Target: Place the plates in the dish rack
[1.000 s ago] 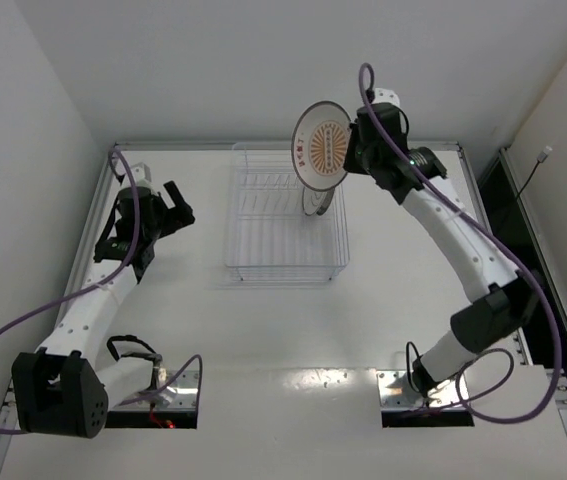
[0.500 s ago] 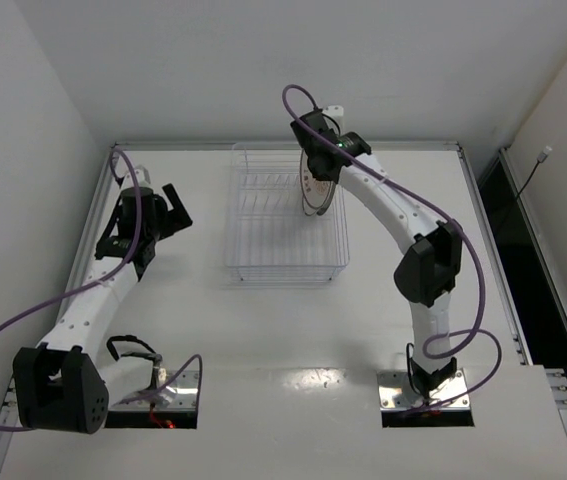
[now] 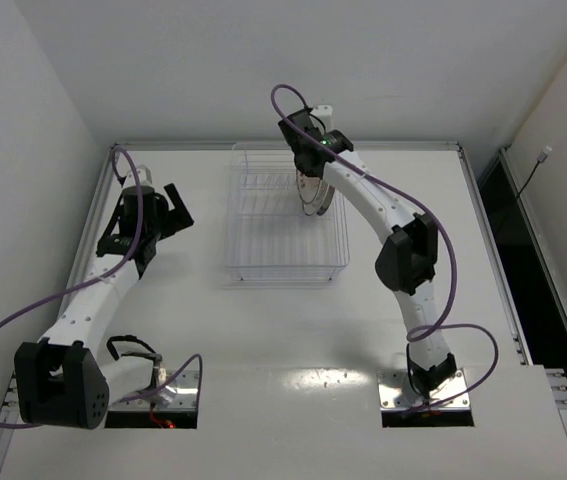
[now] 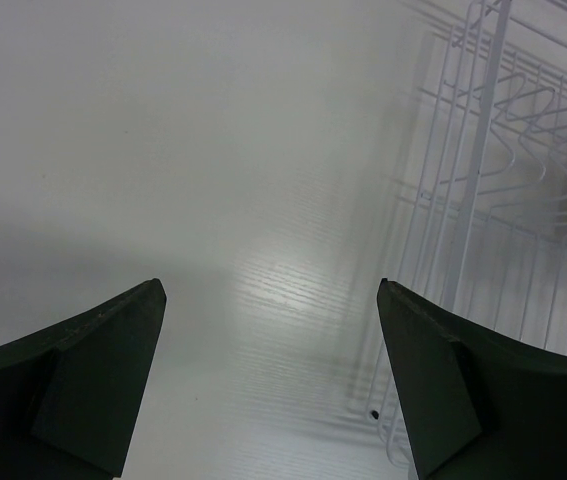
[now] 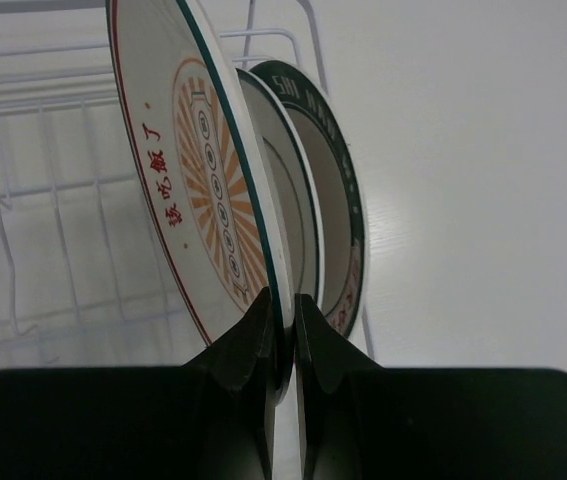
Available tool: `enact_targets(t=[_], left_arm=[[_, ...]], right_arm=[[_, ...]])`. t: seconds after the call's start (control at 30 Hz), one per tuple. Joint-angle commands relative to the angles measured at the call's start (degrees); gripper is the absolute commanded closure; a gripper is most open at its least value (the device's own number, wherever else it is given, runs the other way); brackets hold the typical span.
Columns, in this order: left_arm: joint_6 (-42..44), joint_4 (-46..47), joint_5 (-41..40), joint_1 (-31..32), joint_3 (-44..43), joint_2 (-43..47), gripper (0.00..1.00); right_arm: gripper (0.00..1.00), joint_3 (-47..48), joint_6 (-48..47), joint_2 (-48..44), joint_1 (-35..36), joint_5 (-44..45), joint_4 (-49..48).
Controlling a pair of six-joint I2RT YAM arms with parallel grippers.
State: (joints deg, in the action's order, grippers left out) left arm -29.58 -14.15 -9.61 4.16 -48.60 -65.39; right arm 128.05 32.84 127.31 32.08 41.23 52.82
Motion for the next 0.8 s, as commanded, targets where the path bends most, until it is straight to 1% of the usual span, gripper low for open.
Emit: enact_targets(t=[0.0, 0.1, 0.13, 0.2, 0.23, 0.27, 0.3, 0.33, 0.37, 0.4, 0.47, 0.57, 0.6, 0.63, 0.67, 0.7, 0.73, 0.77], left_arm=[[0.1, 0.9, 0.4, 0.2, -2.3, 0.1, 0.15], [0.1, 0.9, 0.4, 0.2, -2.3, -0.4, 0.15], [0.1, 0.9, 0.4, 0.2, -2.3, -0.4, 0.15], [0.1, 0.9, 0.4, 0.2, -2.3, -0.4, 0.15], [0.6, 0.9, 0.4, 0.2, -2.3, -1.0, 0.15], [0.6, 0.9, 0.9, 0.2, -2.3, -1.0, 0.15], [0.6, 0.9, 0.9, 0.2, -2.8, -1.6, 0.15], [0.6, 0.9, 0.9, 0.2, -2.8, -1.6, 0.15], [0.6, 0.9, 0.9, 0.2, -2.8, -1.6, 0.15], [0.6, 0.9, 0.9, 0.2, -2.8, -1.6, 0.15], [1.1, 0.9, 0.9, 0.2, -2.8, -2.1, 0.15], [1.1, 0.9, 0.9, 0.2, -2.8, -2.6, 0.15], [1.1, 0.9, 0.4, 0.2, -2.8, -2.6, 0.15], [1.1, 0.9, 0.4, 0.2, -2.8, -2.6, 0.15], [1.1, 0.4, 0.4, 0.2, -2.8, -2.6, 0.15], [1.1, 0.4, -0.1, 0.2, -2.8, -2.6, 0.15], [1.1, 0.4, -0.1, 0.2, -2.8, -2.6, 0.15], [1.1, 0.4, -0.1, 0.2, -2.8, -2.6, 0.15]], right_arm=[[1.0, 2.7, 0.3, 2.3, 0.3, -1.9, 1.0], [1.0, 1.5, 0.3, 2.3, 0.3, -5.5, 1.0], [1.0, 0.0, 0.3, 0.7, 0.3, -6.3, 0.3], [0.98, -3.0, -0.7, -2.2, 0.3, -9.4, -3.6], [0.96, -7.2, -1.6, -4.2, 0.3, -11.2, -5.8], [0.91, -9.3, -2.6, -8.3, 0.3, -14.5, -8.0], [0.75, -12.5, -3.6, -10.2, 0.3, -16.0, -10.8], [0.66, -13.5, -4.2, -11.9, 0.3, -17.1, -11.6], [0.48, -14.0, -4.2, -14.4, 0.3, -19.0, -11.6], [0.43, -14.1, -5.1, -15.4, 0.3, -19.8, -10.4], [0.35, -13.5, -5.6, -17.1, -0.3, -20.3, -7.9], [0.28, -14.1, -7.0, -21.9, -0.9, -20.8, -3.4], [0.22, -14.8, -7.5, -23.5, -1.6, -20.8, -2.6], [0.2, -15.5, -8.0, -27.1, -2.4, -21.5, -0.8], [0.2, -17.6, -8.1, -29.0, -2.5, -21.5, -0.3], [0.17, -18.4, -8.8, -30.9, -3.2, -22.5, 0.5], [0.17, -19.7, -8.8, -32.8, -3.2, -23.5, 1.3], [0.15, -22.6, -9.3, -37.0, -3.8, -24.2, 2.2]])
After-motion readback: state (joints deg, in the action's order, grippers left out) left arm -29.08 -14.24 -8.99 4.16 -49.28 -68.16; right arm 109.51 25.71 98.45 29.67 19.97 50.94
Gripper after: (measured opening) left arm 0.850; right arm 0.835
